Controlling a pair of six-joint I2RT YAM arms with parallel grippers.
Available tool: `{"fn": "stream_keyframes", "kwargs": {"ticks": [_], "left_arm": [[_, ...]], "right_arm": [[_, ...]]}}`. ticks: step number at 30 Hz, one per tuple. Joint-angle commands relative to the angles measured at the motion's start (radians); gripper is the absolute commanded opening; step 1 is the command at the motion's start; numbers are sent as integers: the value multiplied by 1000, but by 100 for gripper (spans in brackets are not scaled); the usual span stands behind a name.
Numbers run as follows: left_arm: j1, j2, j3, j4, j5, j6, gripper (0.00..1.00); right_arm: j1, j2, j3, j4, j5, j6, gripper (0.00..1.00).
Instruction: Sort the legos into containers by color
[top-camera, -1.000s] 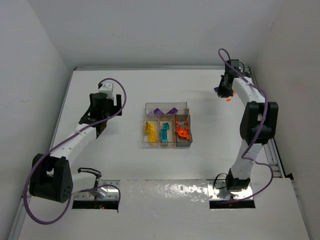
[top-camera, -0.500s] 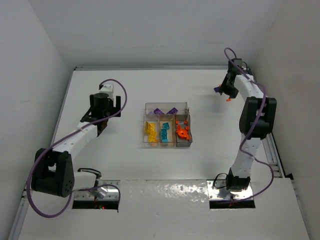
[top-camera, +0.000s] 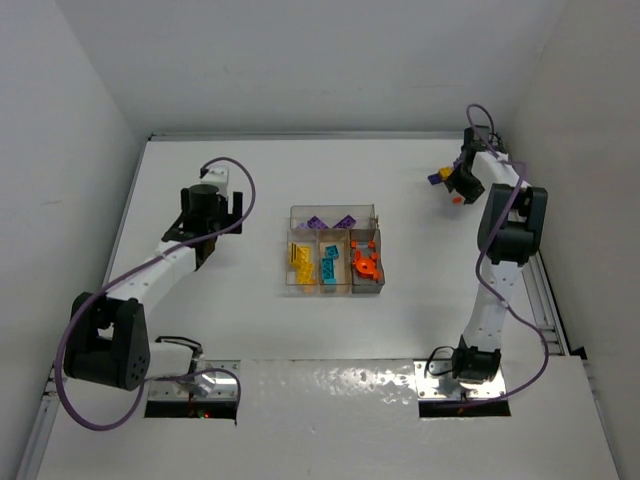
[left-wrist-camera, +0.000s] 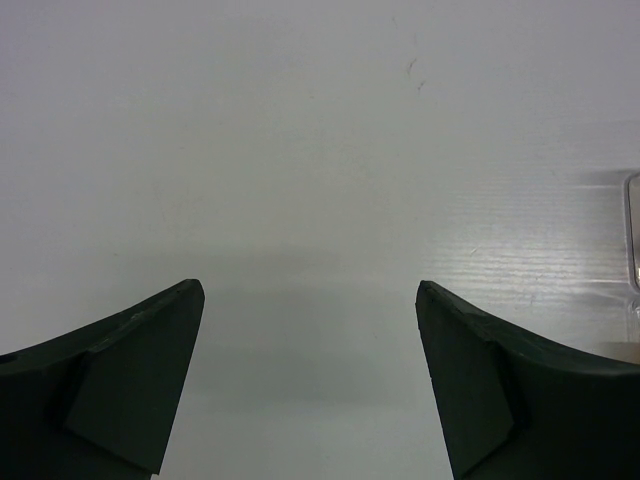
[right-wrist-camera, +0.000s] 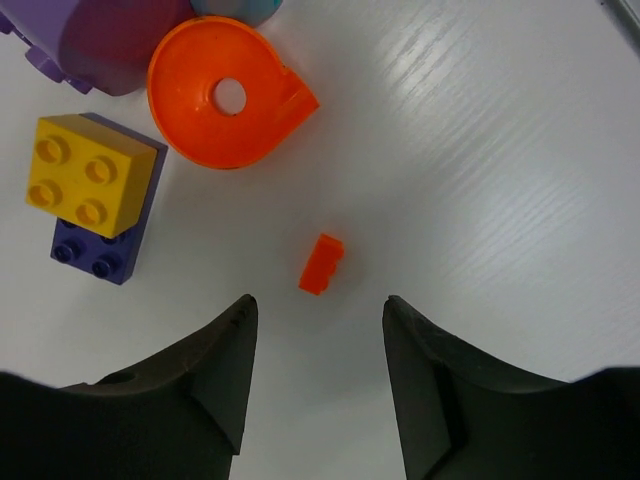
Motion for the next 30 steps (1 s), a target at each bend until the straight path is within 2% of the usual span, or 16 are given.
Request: {"fn": "stream_keyframes", "kwargs": {"ticks": [1,9,12,18,20,21,24,27,29,30], "left_arm": [[13,6,38,15,11,5,86],[13,5,39,20,5,8,86],[13,2,38,16,2,9,85],[13,-4,33,16,-3,5,86],[13,-4,32,21,-3,8,86],[13,-4,30,23,-1,8,86],[13,-4,32,26,3,6,86],[13,-8,29,26,2,8,86],[13,-11,24,26,0,9,86],[13,-11,18,26,2,15,86]], "right_arm": [[-2,35,52,32,-2,55,53],[-5,84,59,31,12,94,51],[-12,100,69,28,16,100,45],[-17,84,26,24,22,106,22],[-17,74,6,43,30,97,4],[-17,67,-6,52,29,71,0],[-11,45,7,61,-11,-12,0],[50,-35,-37,73,4,-176,0],[131,-187,-115,145,78,-317,0],[164,-316,-234,238,76,-371,0]]}}
